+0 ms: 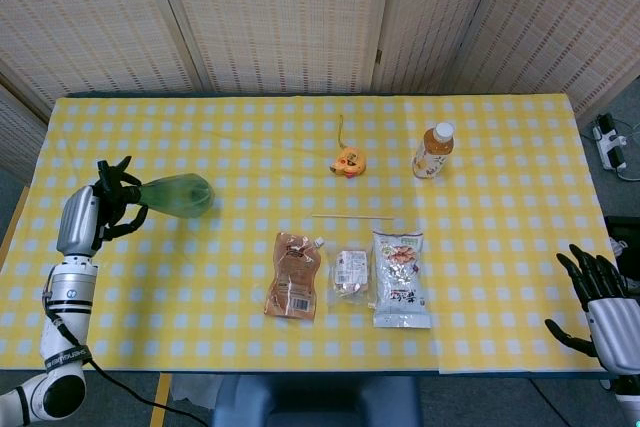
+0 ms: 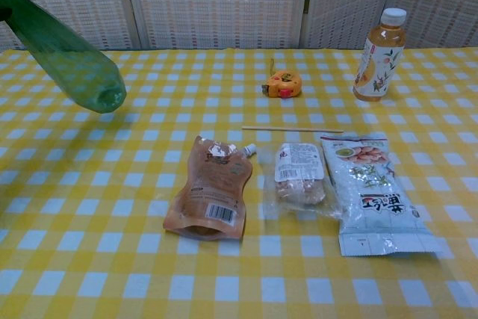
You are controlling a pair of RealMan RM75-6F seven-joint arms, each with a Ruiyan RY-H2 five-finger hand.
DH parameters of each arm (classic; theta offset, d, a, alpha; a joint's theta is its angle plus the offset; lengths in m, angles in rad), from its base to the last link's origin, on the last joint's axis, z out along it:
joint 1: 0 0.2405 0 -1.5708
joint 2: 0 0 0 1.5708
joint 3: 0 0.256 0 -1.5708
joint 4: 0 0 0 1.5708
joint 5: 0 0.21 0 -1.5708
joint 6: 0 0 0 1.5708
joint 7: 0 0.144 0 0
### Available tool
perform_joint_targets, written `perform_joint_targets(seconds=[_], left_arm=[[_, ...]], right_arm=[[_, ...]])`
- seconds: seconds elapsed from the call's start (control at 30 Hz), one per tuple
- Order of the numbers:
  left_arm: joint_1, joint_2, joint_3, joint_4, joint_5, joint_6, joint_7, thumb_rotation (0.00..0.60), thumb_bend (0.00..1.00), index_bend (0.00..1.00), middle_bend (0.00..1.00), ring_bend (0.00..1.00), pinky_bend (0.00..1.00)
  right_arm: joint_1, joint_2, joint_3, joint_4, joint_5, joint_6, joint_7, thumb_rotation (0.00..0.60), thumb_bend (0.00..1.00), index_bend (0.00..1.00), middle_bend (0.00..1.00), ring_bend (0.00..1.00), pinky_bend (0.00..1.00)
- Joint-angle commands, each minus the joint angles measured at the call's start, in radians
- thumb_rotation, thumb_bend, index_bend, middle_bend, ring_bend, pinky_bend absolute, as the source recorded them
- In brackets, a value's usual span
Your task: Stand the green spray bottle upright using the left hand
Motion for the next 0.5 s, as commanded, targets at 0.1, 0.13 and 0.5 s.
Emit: perform_joint_targets(seconds=[0.1,0.13,0.5], left_arm=[[0.012,0.127,-0.038,-0.076,-0.12,-0.139,-0.074,0.6,0.43,0.76,1.0,1.0,1.0],[0.011,0.135,-0.039,-0.078,-0.126,-0.149,-0.08,0.6,0.43,0.76,1.0,1.0,1.0],[-0.028,0.202,-0.041,-0.081,-0.228,-0.287,-0.136,0.6,0.43,0.76,1.0,1.0,1.0]], right_arm=[[0.004,-0.003,0.0,-0.001,0.006,-0.009,-0.004,0.6,0.24,0.0,0.0,0.0,0.0],[0.005,-0.003,-0.001,-0.001,0.007,-0.011,-0.004,0.6,0.24,0.0,0.0,0.0,0.0],[0.005,-0.003,0.0,0.002,0.009,0.0,0.01,0.6,0.24,0.0,0.0,0.0,0.0]])
